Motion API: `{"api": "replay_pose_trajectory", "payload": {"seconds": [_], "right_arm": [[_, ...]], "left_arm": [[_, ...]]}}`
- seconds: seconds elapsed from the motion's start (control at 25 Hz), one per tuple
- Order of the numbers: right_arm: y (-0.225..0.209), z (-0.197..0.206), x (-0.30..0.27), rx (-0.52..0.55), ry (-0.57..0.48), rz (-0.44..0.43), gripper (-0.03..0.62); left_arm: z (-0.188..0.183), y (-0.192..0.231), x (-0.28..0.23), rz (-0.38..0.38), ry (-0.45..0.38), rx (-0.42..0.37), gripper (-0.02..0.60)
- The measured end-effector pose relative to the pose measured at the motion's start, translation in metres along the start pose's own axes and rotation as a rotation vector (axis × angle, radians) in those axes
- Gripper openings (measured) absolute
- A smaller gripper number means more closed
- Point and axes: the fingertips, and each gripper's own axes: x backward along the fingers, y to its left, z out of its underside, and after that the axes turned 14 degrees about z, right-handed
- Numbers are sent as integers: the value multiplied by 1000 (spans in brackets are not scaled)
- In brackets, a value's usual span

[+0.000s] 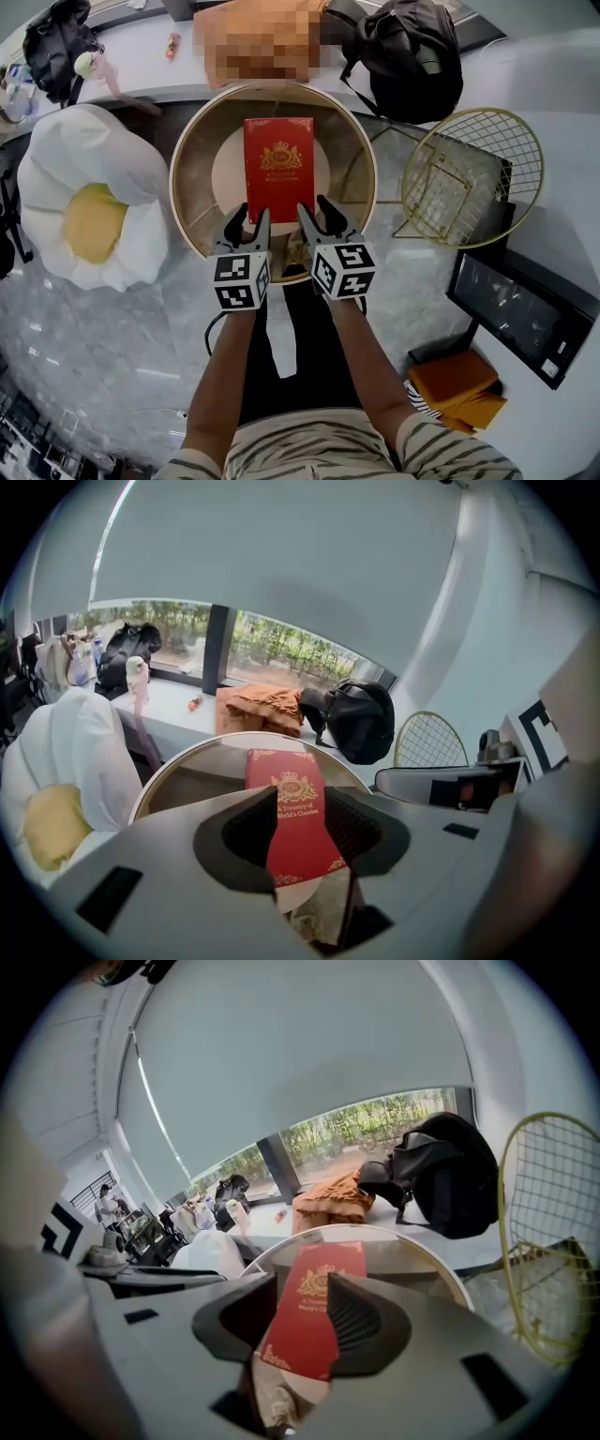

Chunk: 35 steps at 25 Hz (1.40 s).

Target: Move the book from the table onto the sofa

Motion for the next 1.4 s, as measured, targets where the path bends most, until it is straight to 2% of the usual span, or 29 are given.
{"api": "replay_pose_trajectory", "payload": {"seconds": [0.16,0.52,1.0,1.2,1.4], "right_arm": [[-11,15,-22,-37,60,11,221],[-31,54,-72,-52,183,21,308],[-44,106,-118,-68,315,-1,345],[-51,118,-131,-54,364,-15,348],[-50,124,-140,-83,389,-53,348]], "left_arm": [[13,16,-19,-3,43,33,193],[49,43,-56,-1,140,107,278],[92,78,-83,-20,216,188,313],[102,85,-98,1,240,206,324],[108,87,-111,23,260,232,334]]}}
